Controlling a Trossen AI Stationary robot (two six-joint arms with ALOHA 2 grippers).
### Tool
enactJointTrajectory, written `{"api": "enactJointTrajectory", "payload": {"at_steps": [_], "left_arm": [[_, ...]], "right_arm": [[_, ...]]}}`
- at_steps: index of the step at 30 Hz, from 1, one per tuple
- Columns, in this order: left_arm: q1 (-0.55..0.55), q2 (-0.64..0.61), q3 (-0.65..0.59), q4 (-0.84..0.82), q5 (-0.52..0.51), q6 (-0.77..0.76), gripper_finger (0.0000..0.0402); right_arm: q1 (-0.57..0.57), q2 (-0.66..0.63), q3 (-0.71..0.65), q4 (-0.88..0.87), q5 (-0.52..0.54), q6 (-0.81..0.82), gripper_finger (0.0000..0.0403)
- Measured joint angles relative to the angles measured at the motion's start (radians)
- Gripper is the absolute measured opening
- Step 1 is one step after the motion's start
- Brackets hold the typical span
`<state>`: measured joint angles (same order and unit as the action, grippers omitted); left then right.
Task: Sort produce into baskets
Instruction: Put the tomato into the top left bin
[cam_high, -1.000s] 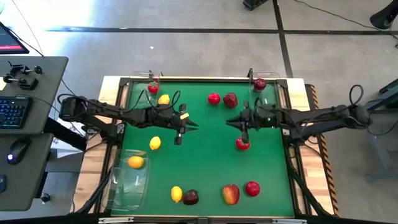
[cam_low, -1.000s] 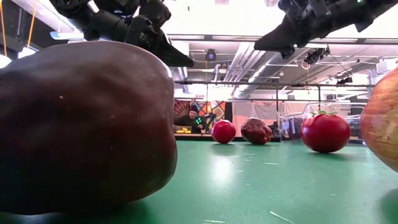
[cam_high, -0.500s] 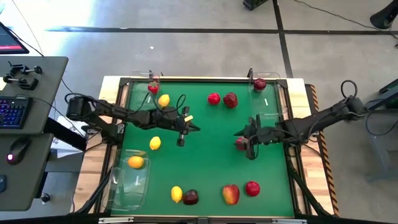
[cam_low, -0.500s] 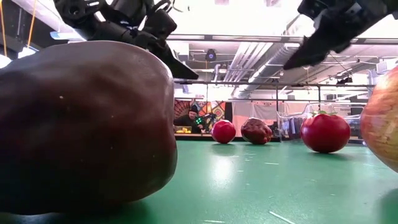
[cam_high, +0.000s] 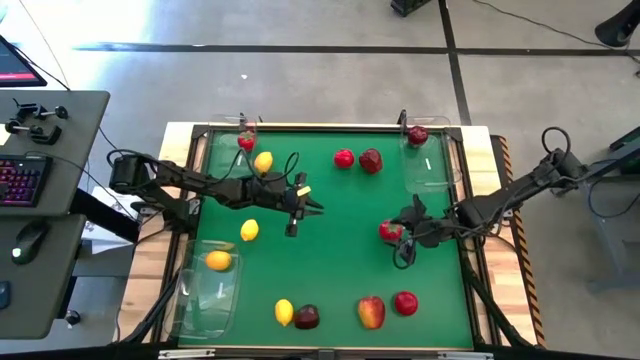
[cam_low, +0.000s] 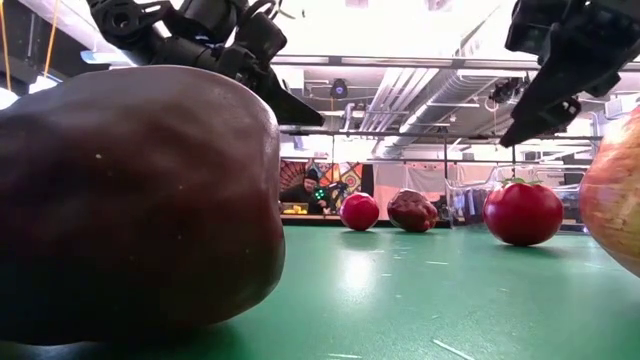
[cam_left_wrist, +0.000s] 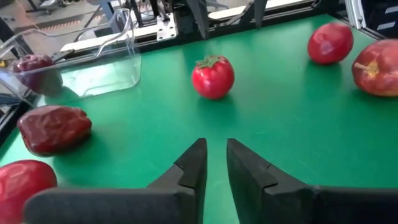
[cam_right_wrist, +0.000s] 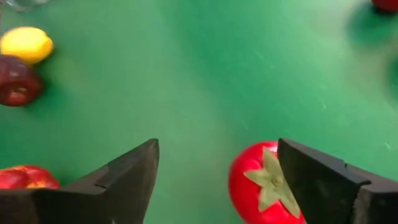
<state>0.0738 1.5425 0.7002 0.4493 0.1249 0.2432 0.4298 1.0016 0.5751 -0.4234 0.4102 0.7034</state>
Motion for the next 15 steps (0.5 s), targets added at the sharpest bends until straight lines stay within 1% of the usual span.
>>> {"api": "enactJointTrajectory", "payload": {"at_steps": [4, 8, 12, 15], "left_arm": [[0.000, 0.000, 0.000, 0.007, 0.000, -0.027, 0.0080], [0.000, 0.000, 0.000, 0.007, 0.000, -0.032, 0.0107], [0.000, 0.000, 0.000, 0.006, 0.000, -0.032, 0.0124], [0.000, 0.000, 0.000, 0.006, 0.000, -0.032, 0.0133]], "right_arm": [[0.000, 0.000, 0.000, -0.056, 0.004, 0.028, 0.0339], [0.000, 0.000, 0.000, -0.067, 0.005, 0.033, 0.0348], [0.009, 0.001, 0.000, -0.066, -0.029, 0.018, 0.0349], [0.046, 0.012, 0.005, -0.062, -0.064, 0.028, 0.0349]]}}
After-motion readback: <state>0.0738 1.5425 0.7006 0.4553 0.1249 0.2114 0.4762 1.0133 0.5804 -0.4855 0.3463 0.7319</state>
